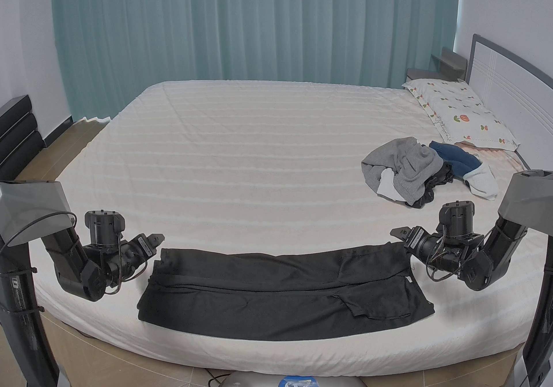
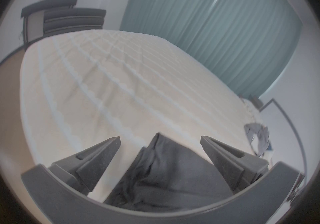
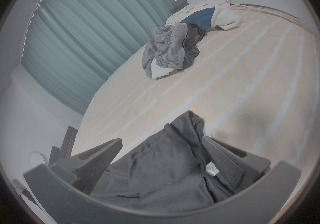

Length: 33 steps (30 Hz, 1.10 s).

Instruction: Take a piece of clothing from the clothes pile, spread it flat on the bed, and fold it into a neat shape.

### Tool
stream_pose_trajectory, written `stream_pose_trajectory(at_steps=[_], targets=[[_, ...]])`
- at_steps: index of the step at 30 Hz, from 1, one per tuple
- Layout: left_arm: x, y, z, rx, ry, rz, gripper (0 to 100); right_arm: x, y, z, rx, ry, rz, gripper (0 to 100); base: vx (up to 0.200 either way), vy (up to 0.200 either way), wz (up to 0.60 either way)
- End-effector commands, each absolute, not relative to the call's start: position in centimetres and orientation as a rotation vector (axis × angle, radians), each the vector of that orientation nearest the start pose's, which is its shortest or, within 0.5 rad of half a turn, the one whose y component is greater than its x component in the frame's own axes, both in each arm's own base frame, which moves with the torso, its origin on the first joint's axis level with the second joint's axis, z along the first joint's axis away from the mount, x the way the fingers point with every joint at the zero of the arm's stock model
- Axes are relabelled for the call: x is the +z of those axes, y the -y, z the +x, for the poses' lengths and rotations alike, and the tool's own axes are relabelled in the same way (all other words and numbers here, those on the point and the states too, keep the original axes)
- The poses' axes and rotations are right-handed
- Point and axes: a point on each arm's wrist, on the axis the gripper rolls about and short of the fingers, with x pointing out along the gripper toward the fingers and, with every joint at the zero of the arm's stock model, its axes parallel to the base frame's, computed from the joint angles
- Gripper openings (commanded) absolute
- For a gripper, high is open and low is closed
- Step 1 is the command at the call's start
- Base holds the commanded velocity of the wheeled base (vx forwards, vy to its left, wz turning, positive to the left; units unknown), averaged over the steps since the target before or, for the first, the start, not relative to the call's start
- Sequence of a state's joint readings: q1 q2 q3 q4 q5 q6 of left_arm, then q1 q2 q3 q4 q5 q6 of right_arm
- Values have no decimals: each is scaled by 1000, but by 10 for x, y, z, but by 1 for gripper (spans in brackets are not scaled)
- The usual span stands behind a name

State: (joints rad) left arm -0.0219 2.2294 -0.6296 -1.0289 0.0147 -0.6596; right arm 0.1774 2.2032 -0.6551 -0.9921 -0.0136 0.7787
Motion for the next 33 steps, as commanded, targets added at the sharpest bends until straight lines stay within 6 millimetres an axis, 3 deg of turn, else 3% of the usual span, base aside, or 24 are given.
stream_pose_trajectory(at_steps=[1,9,17,18,25,33], targets=[[-15,9,359,185,-585,-656,100,-1,-50,358,-83,-602,780,100,0,0,0],[-28,21,379,151,-580,-648,100,-12,-43,359,-66,-650,841,100,0,0,0],[-30,31,379,134,-605,-639,100,-16,-42,358,-74,-658,841,100,0,0,0],[-32,31,379,136,-611,-638,0,-15,-42,359,-73,-657,841,100,0,0,0],[-42,29,379,162,-627,-629,0,-15,-44,360,-67,-654,840,100,0,0,0],[-39,21,383,215,-590,-671,0,-22,-46,367,-66,-653,837,100,0,0,0]])
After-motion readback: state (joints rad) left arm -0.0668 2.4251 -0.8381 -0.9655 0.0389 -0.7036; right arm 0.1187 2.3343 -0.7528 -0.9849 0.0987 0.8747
